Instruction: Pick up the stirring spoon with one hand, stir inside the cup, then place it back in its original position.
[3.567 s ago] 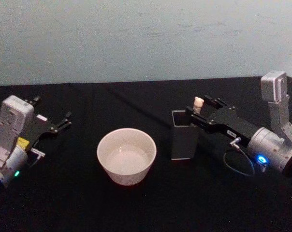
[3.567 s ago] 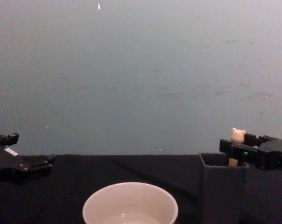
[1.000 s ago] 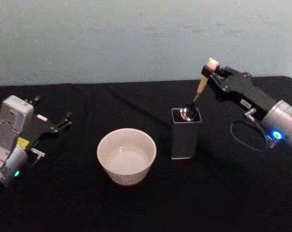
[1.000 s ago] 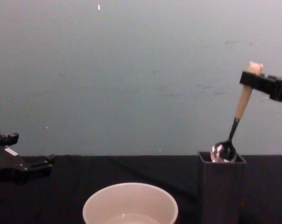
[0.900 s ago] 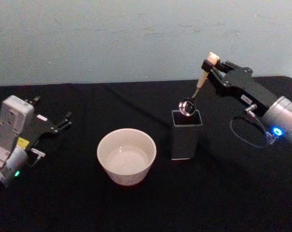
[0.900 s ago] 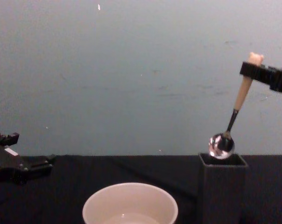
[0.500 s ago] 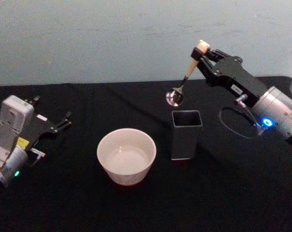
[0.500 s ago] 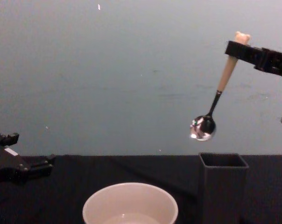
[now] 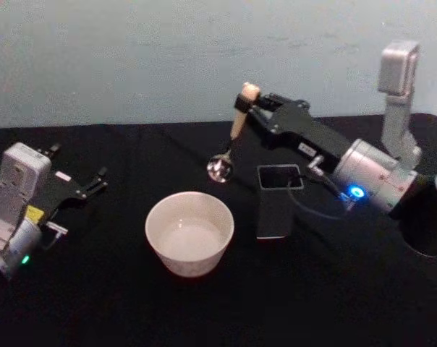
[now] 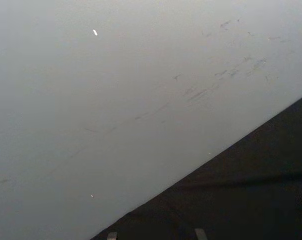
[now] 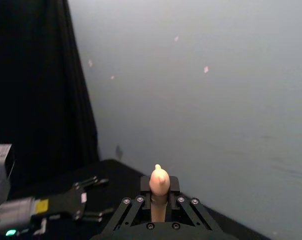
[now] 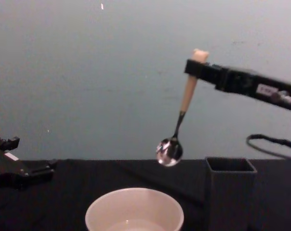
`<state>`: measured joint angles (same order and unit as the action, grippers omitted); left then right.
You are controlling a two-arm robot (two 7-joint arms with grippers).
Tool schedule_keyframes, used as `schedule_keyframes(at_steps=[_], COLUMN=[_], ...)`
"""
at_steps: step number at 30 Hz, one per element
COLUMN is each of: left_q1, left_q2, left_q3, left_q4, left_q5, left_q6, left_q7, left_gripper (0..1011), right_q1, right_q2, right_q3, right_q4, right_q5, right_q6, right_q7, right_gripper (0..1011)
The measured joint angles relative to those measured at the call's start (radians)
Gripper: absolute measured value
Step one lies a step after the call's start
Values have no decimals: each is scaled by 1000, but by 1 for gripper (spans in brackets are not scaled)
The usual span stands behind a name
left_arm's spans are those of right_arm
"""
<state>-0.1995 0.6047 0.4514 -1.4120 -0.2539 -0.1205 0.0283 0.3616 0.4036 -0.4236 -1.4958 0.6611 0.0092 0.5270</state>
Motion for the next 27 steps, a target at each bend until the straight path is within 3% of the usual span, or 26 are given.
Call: schedule_keyframes(at_steps=[12,27], left_q1=[0,0], left_q2=[0,0], left_q3=[0,0], left_q4=[0,0], left_q5=[0,0], left_q6=[0,0], left_q7=[0,0], left_gripper=[1002,1002], right_q1=[27,28], right_q2=[11,20], right_q3=[-104,-174], right_q4=[49,64], right_q5=[-80,-105], right_q6=[-8,0], right_q7=[65,137], right_gripper=[197,197])
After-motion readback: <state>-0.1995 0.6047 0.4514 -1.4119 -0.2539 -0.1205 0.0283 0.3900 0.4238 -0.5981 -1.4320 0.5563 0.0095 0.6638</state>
